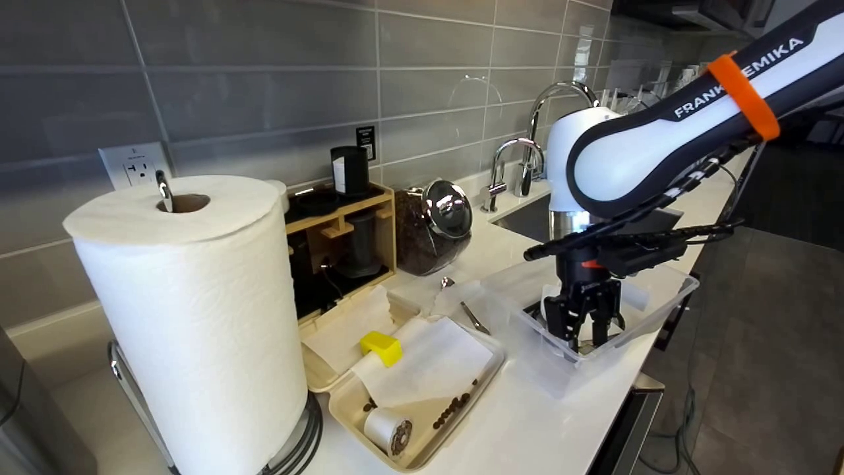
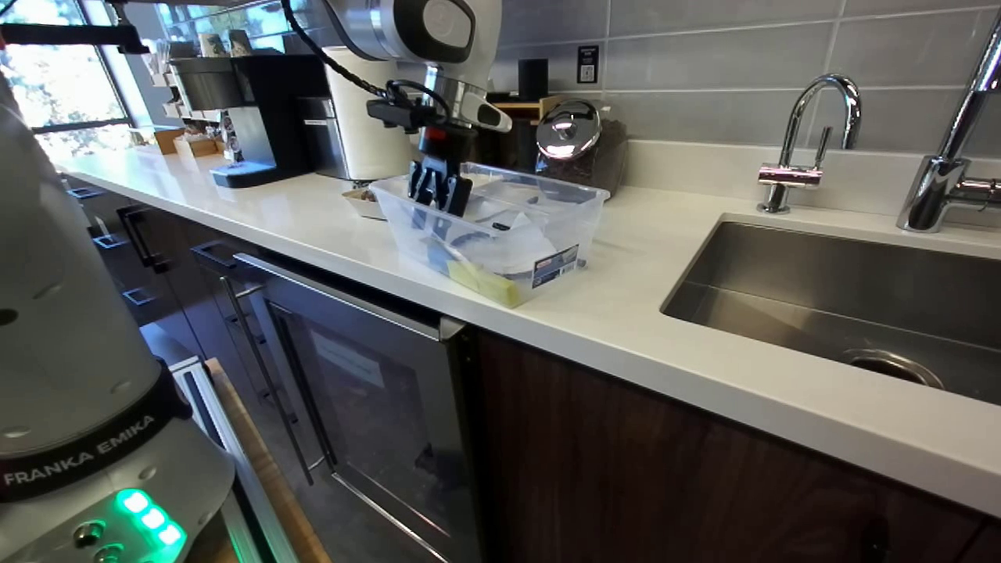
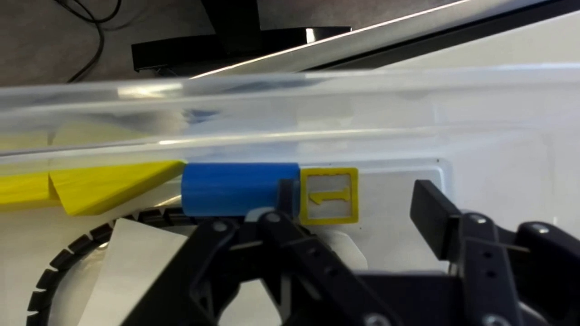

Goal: Remove the block from the basket

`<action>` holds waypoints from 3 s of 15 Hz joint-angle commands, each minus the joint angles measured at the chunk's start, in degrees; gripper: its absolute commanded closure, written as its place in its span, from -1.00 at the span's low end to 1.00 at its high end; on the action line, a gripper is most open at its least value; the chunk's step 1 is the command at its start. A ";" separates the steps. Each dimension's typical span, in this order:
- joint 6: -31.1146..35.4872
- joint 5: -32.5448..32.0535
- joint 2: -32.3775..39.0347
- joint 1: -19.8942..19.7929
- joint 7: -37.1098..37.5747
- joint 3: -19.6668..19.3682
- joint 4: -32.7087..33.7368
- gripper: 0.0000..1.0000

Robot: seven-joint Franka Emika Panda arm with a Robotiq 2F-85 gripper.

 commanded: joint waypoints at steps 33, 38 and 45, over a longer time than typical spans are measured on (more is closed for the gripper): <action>-0.62 -3.21 -3.89 -0.20 3.62 -0.17 -1.74 0.82; -2.96 -3.98 -10.03 -0.78 4.86 -0.32 -2.78 0.82; 3.28 -8.73 -18.91 -0.71 6.87 2.05 -3.10 0.82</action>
